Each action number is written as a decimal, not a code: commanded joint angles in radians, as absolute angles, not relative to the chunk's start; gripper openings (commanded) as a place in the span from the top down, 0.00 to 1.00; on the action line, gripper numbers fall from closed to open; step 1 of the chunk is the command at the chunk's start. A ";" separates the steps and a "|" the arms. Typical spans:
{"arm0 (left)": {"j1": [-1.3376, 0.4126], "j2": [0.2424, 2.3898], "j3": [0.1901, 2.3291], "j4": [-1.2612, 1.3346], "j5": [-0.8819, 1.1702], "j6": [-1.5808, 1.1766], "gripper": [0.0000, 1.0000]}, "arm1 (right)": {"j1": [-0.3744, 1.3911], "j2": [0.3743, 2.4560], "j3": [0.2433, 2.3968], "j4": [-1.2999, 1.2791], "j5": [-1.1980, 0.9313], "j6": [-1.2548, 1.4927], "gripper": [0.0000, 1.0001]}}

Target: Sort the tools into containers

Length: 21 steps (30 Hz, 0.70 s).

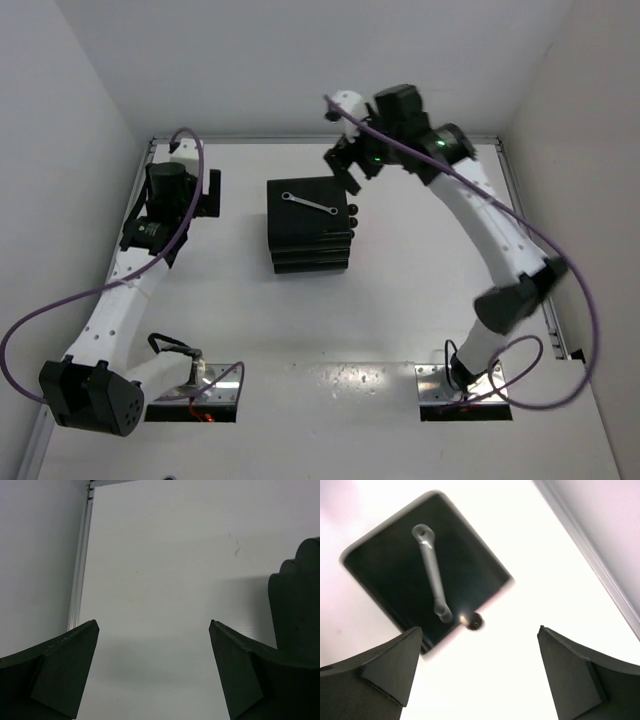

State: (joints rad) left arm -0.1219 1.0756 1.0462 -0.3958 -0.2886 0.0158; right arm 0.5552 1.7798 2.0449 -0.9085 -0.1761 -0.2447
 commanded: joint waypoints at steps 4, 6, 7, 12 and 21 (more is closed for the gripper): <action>-0.103 1.091 1.088 -0.422 -0.157 0.026 0.01 | 0.319 1.421 1.574 -0.680 -0.104 -0.177 0.00; -0.103 1.091 1.062 -0.408 -0.143 0.026 0.01 | 0.212 1.367 1.416 -0.625 -0.133 -0.158 0.00; -0.094 1.091 1.062 -0.399 -0.123 0.043 0.01 | 0.183 1.324 1.325 -0.609 -0.159 -0.158 0.00; -0.084 1.101 0.961 -0.351 -0.123 0.083 0.01 | 0.051 1.241 1.082 -0.471 -0.245 -0.115 0.00; -0.043 1.042 0.855 -0.310 -0.089 0.094 0.01 | -0.040 1.275 0.988 -0.429 -0.385 -0.060 0.00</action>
State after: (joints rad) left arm -0.0639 1.0920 0.8650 -0.3653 -0.1223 0.0822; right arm -0.0193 1.2892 0.9615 -0.5095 -0.3138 -0.0883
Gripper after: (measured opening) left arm 0.994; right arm 0.995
